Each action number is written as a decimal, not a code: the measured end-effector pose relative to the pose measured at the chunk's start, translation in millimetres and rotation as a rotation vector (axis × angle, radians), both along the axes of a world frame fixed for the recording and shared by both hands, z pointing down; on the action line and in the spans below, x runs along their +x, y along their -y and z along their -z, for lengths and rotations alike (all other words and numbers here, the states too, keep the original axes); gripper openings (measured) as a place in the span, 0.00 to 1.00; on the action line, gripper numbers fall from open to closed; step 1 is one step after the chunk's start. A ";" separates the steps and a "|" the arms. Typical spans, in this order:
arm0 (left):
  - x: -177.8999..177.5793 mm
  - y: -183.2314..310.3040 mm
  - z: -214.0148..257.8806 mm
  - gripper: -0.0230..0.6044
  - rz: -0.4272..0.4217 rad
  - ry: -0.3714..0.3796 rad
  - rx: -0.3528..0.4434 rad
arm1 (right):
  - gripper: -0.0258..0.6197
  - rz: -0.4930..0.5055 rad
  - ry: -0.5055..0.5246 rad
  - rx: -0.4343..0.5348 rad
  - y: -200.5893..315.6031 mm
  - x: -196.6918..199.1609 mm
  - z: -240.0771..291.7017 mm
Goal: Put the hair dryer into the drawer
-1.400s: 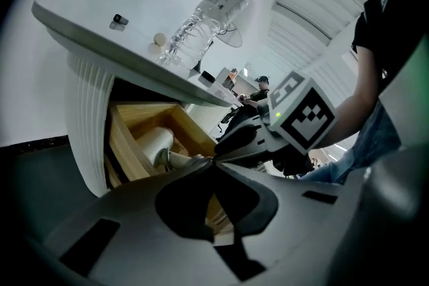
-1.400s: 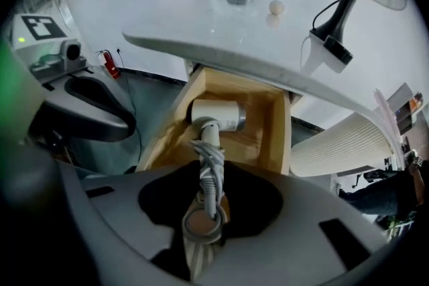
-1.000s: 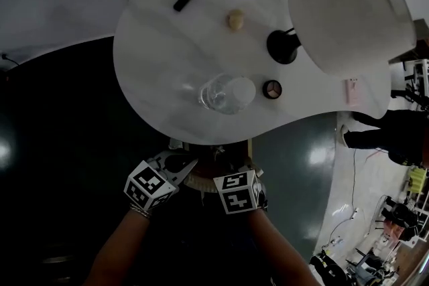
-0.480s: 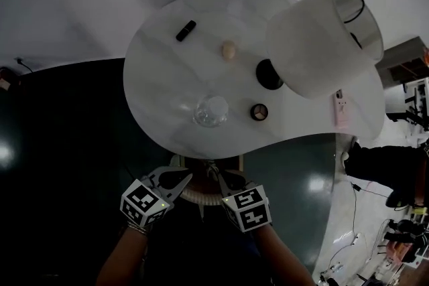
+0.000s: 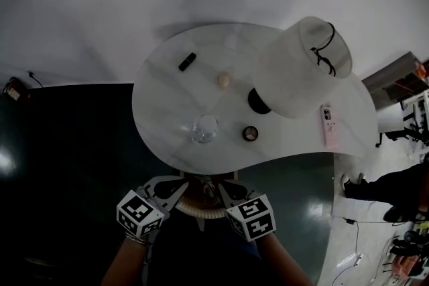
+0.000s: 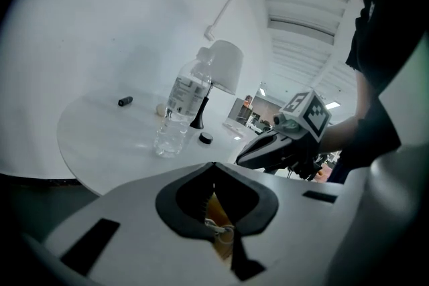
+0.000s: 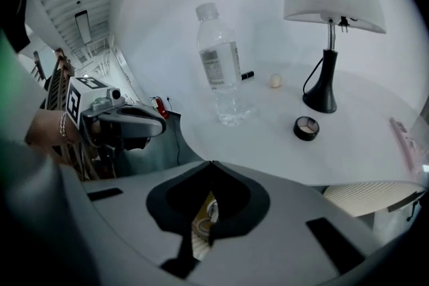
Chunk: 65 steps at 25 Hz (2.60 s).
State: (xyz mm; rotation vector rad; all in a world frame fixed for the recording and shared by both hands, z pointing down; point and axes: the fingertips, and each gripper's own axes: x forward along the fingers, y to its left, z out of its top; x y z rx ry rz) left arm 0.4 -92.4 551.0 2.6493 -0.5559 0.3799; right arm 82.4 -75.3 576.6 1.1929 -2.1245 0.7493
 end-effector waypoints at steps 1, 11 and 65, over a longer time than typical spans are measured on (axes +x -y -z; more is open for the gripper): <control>-0.8 2.4 5.3 0.05 0.007 -0.002 0.008 | 0.07 0.000 0.005 0.009 2.6 0.6 5.3; -8.2 18.4 39.8 0.05 0.080 -0.008 0.075 | 0.07 -0.014 0.042 0.119 25.8 17.4 56.3; -46.2 90.6 250.5 0.05 0.211 -0.109 0.501 | 0.07 -0.109 0.063 0.774 78.1 82.5 314.6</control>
